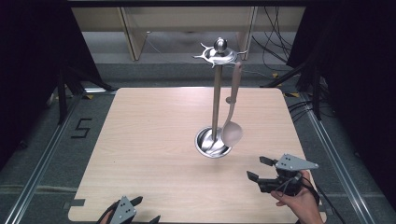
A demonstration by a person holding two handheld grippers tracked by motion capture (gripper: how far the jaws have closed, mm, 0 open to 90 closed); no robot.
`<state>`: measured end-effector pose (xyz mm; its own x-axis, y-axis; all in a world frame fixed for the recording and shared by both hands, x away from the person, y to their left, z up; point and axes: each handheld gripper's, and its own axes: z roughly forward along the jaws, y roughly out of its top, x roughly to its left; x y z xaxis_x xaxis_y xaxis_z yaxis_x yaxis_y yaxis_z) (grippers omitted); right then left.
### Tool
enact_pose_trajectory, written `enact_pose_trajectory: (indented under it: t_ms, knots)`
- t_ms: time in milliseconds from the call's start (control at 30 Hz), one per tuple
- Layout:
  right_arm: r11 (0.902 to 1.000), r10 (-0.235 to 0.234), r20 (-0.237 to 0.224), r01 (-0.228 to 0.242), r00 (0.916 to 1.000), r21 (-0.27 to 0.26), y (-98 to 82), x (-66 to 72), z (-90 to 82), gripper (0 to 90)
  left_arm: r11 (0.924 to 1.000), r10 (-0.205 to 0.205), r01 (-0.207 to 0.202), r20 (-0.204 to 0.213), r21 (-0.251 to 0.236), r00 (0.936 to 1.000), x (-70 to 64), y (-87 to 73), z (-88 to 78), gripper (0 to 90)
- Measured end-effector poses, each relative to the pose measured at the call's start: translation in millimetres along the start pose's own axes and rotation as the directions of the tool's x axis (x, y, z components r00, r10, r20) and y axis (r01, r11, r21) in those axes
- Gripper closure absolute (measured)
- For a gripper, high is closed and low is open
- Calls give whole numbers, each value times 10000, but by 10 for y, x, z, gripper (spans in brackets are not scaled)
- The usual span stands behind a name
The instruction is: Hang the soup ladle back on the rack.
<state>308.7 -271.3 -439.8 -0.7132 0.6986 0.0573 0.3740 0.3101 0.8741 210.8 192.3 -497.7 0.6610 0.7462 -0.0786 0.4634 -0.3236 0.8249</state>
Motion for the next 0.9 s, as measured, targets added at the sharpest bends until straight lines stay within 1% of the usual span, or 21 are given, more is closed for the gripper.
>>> enact_pose_trajectory:
  t_ms: [167,200,233,267,333,367,400,433,500,533,567,600,633,667,700,733,767,800,833,867,900]
  knots:
    - [9998,74,-2,-74,10000,-162,-78,16,-16,257,9998,162,-161,-65,137,9998,8,0,-1,149]
    - [9995,299,-36,-299,9995,29,-93,34,-31,255,9997,177,-175,-85,196,9998,5,3,-6,149]
    - [9995,320,-14,-320,9995,-41,-109,35,-29,253,10000,-73,73,-9,-50,10000,-20,1,5,149]
    - [9994,273,35,-272,9996,-230,-124,38,-28,251,10000,-11,11,3,22,10000,-18,1,1,149]
    - [9996,230,55,-229,9997,-184,-138,36,-31,245,10000,45,-45,-31,30,10000,-18,4,0,149]
    - [9988,484,69,-484,9988,-49,-175,60,-51,240,9993,310,-308,-115,189,9995,1,14,-8,149]
    - [9990,436,42,-436,9990,-84,-187,55,-56,239,9999,130,-130,-68,51,9999,-12,11,2,149]
    - [9984,558,18,-558,9984,-111,-210,63,-67,239,9999,138,-138,-57,53,9999,-13,9,5,149]
    - [9985,546,85,-545,9985,-108,-242,63,-87,238,9998,142,-141,-25,147,9999,-6,11,16,149]
    - [9990,421,-45,-422,9991,-171,-256,46,-87,238,9992,311,-308,-119,243,9994,4,12,14,149]
    - [9994,307,177,-304,9994,-149,-272,41,-107,237,9993,309,-307,-110,226,9995,2,12,14,149]
    - [9971,754,131,-754,9971,-36,-288,78,-126,237,9997,198,-197,-46,135,9998,-9,12,18,149]
    - [9967,809,33,-808,9967,-102,-304,79,-126,236,10000,-7,7,8,-63,10000,-26,10,30,149]
    - [9980,602,114,-600,9981,-175,-314,64,-127,235,9999,103,-103,-24,33,9999,-18,10,26,149]
    - [9980,602,114,-600,9981,-175,-314,64,-127,235,9999,103,-103,-24,33,9999,-18,10,26,149]
    - [9977,681,131,-680,9976,-78,-353,80,-124,234,9991,340,-337,-112,266,9994,-1,14,18,149]
    - [9989,465,137,-464,9988,-112,-364,68,-120,234,9989,366,-363,-109,287,9993,-1,15,17,149]
    - [9978,652,107,-651,9978,-120,-374,88,-119,232,9997,193,-192,-48,181,9998,-16,15,22,149]
    - [9981,617,200,-618,9979,45,-384,96,-125,232,9998,148,-147,-26,117,9999,-22,15,25,149]
    - [9989,474,86,-474,9988,-39,-396,87,-110,231,9997,224,-223,-23,139,9997,-20,18,23,149]
    - [9982,600,93,-600,9982,45,-406,116,-113,230,9996,246,-245,-16,147,9997,-20,18,26,149]
